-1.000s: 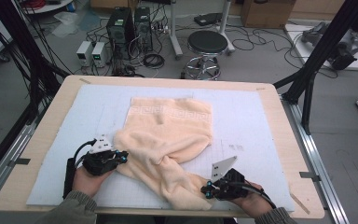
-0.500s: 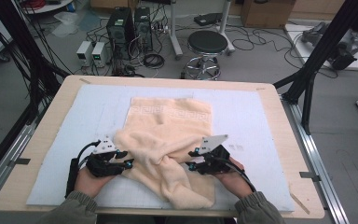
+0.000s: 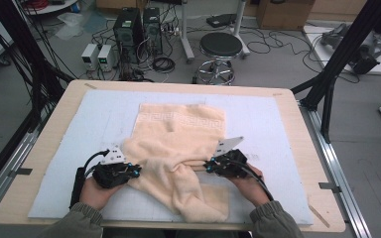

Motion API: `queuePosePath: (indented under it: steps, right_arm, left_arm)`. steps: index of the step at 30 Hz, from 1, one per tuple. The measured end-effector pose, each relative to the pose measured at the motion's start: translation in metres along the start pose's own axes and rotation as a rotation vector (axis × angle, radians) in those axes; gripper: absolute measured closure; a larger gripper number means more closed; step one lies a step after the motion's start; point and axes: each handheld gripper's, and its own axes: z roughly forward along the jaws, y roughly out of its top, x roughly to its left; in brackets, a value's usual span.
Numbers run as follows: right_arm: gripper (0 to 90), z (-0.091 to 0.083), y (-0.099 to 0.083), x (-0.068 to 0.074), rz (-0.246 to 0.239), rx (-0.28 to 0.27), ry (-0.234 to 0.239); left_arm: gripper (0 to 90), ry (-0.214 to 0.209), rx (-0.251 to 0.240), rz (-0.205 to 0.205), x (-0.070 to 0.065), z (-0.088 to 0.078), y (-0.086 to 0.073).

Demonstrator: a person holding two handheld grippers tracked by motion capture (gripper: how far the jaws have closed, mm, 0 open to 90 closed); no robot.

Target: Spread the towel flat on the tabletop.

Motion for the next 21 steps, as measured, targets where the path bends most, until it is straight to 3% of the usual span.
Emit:
queuePosePath:
  steps: [5,7,9,12,16,21]
  right_arm:
    - [86.1,-0.036,-0.02,-0.013,0.053,-0.008,-0.046]
    - [86.1,-0.046,-0.022,-0.019,0.069,-0.013,-0.086]
    - [86.0,-0.05,-0.019,-0.027,0.096,-0.031,-0.114]
    - [85.8,-0.043,-0.013,-0.037,0.102,-0.008,-0.159]
    - [77.5,-0.03,-0.014,-0.045,0.138,0.009,-0.133]
    - [70.7,-0.042,-0.011,-0.033,0.086,-0.056,-0.113]
  left_arm:
    - [83.9,0.005,-0.029,-0.011,0.004,0.003,0.01]
    - [84.0,0.007,-0.038,-0.015,0.007,0.007,0.016]
    - [84.0,0.019,-0.034,-0.021,0.01,0.014,0.021]
    - [83.9,0.05,0.0,-0.014,0.016,0.024,0.027]
    - [76.9,0.055,0.009,-0.05,0.022,0.025,0.026]
    - [62.2,0.057,-0.039,-0.032,0.018,0.003,0.025]
